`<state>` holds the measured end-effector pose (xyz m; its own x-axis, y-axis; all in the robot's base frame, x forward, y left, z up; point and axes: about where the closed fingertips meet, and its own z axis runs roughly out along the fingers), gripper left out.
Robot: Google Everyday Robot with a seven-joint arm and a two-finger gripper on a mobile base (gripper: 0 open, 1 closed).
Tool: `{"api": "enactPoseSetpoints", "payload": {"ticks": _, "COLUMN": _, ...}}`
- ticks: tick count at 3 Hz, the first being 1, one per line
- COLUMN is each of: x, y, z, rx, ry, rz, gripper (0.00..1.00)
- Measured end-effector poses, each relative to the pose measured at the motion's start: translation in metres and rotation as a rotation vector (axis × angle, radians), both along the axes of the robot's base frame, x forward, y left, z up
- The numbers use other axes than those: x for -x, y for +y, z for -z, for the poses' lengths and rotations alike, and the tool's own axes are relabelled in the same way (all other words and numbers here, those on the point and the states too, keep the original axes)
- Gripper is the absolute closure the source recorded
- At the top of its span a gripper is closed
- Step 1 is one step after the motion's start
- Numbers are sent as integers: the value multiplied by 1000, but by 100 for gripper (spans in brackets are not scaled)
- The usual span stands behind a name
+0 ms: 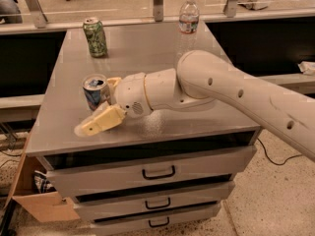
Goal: Knock redbull can over
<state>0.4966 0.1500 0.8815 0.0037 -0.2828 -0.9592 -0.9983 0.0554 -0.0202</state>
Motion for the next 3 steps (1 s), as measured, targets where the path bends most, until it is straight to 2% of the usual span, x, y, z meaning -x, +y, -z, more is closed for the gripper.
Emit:
{"api": "enactPoseSetpoints", "payload": {"ticks": 1, "x": 0, "y": 16, "z": 2, "rx": -28, "ry": 13, "rz": 4, "gripper": 43}}
{"api": "enactPoseSetpoints", "payload": {"ticks": 2, "x": -6, "y": 15, "z": 0, "rx": -33, "ry": 10, "rz": 18, "gripper": 64}}
{"api": "enactPoseSetpoints", "payload": {"ticks": 3, "x": -19, "y": -1, "z": -10, "rx": -17, "ry": -14, "rz": 43, "gripper": 88}}
